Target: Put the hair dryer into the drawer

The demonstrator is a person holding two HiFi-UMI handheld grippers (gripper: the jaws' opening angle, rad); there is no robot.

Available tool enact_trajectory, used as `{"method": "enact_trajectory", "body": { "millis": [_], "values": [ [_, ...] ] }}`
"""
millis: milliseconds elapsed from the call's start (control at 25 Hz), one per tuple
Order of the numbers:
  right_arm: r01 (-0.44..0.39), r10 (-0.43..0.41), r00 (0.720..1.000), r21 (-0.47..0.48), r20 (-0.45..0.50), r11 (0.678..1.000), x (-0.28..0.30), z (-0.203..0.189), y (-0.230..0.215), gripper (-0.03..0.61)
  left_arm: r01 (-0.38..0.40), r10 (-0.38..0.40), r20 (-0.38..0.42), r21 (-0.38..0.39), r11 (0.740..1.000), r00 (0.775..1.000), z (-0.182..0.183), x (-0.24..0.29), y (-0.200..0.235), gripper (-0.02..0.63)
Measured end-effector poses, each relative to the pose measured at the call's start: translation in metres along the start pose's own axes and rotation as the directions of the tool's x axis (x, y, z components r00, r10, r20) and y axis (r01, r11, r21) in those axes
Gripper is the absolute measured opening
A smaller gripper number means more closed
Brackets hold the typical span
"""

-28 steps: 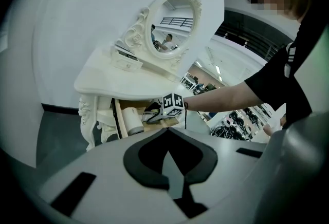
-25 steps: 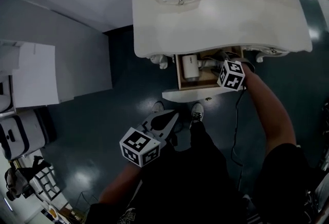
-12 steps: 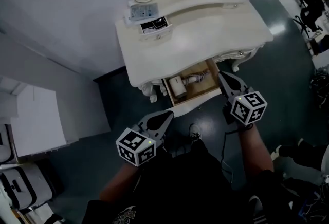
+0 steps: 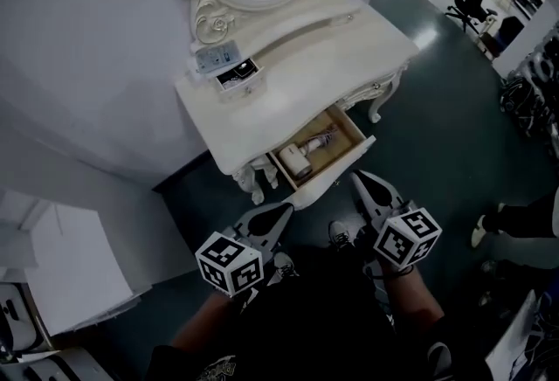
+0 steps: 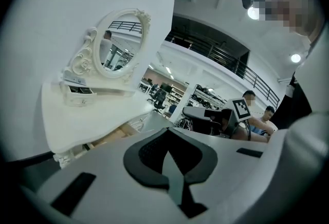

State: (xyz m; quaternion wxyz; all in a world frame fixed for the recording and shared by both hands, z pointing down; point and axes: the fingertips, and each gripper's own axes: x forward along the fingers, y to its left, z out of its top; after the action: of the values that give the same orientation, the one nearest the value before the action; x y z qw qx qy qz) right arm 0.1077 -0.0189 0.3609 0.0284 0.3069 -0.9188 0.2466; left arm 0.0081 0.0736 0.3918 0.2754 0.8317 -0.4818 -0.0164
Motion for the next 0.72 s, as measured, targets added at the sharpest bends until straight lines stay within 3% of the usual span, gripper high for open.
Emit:
{"method": "enact_trajectory", "body": {
  "millis": [360,720],
  "values": [
    [0.006,-0.004,0.998,0.033,-0.060,0.999,-0.021,-0.068,0.067,0.029,0.080,-0.080,-0.064,-0.006,0.997,0.995,-0.027,-0.027,-0.018,0.003],
    [0.012,-0.011,0.997,0.010,-0.079,1.000,-0.029,-0.079,0.079,0.029,0.098,-0.098,-0.054,-0.002,0.995,0.994,-0.029,-0.031,-0.024,0.003]
  ]
}}
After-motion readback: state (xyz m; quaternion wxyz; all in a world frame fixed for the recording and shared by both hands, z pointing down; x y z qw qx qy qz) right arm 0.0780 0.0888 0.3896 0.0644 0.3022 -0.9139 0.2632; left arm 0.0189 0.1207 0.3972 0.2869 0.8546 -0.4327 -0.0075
